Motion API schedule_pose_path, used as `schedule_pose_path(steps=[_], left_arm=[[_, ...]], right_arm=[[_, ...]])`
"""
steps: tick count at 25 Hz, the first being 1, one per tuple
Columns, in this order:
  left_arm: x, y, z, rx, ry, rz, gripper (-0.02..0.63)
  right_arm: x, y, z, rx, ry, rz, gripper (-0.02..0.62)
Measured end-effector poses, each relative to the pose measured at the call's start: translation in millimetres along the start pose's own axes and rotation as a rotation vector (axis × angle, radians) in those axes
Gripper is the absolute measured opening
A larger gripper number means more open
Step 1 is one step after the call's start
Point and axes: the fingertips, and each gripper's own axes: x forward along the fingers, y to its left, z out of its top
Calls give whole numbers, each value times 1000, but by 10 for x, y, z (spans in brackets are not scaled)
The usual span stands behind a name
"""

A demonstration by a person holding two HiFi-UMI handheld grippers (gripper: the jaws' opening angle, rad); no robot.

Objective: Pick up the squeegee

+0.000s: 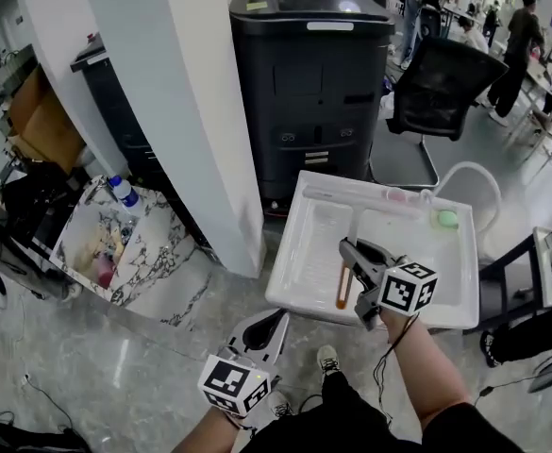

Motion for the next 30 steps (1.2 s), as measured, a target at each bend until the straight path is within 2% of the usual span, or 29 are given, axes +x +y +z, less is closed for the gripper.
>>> schedule_pose_path(steps=[9, 15, 25, 30], left_arm=[[-478, -158, 123, 50, -22, -88, 15], [-593, -266, 93, 39, -17, -136, 15], [-348, -837, 20, 41, -2, -195, 15], [-201, -1239, -51, 41, 5, -174, 15]], right_arm=[[-662, 739, -117, -50, -90, -42, 55], [-1074, 1002, -281, -87, -114, -97, 55], [-1900, 971, -305, -96, -146, -147, 55], [-2259, 860, -279, -103, -143, -122, 55]])
